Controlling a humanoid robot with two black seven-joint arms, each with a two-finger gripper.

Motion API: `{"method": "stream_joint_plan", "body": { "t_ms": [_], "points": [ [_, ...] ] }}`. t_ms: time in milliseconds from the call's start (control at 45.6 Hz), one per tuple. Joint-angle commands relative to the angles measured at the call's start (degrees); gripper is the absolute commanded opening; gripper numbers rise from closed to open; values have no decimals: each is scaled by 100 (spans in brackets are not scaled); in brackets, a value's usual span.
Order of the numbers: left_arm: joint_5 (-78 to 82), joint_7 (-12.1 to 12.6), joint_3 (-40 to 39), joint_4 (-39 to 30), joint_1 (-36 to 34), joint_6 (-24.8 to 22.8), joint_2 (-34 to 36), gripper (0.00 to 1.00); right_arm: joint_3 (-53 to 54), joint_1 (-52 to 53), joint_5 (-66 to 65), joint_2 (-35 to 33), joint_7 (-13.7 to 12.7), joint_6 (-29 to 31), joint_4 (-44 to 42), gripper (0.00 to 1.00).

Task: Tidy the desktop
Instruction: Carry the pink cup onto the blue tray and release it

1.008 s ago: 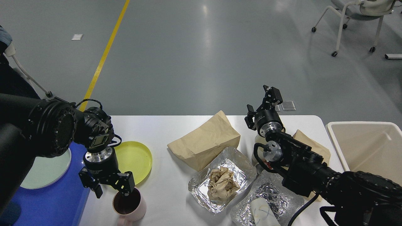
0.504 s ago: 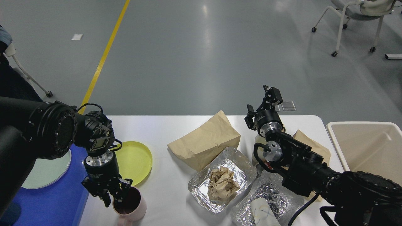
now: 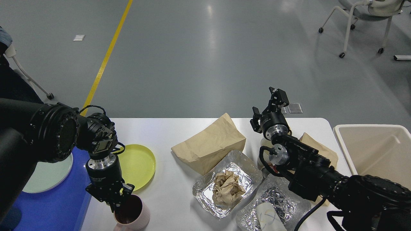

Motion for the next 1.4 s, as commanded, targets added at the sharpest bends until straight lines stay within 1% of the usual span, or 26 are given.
{"method": "stream_joint_plan", "body": {
  "t_ms": [0,175,460,570,854,1161,1380],
  "points": [
    [1,-9,-10,0,14,0,7,0,-3,0,0,0,0,0,0,100],
    [-8,-26,-89,0,-197,0,104,0,-3,0,0,0,0,0,0,100],
    [9,-35,-159,0,-1190,0,552,0,-3,0,0,0,0,0,0,100],
    [27,-17,-204,0,-1322,0,763,0,-3,0,0,0,0,0,0,100],
    [36,-9,-133,62,-1226,0,1554,0,-3,0,0,0,0,0,0,100],
    [141,0,-10,176,-602,0,2485,0,-3,0,0,0,0,0,0,100],
    [141,9,174,194,-461,0,2942,0,-3,0,0,0,0,0,0,100]
  ]
}}
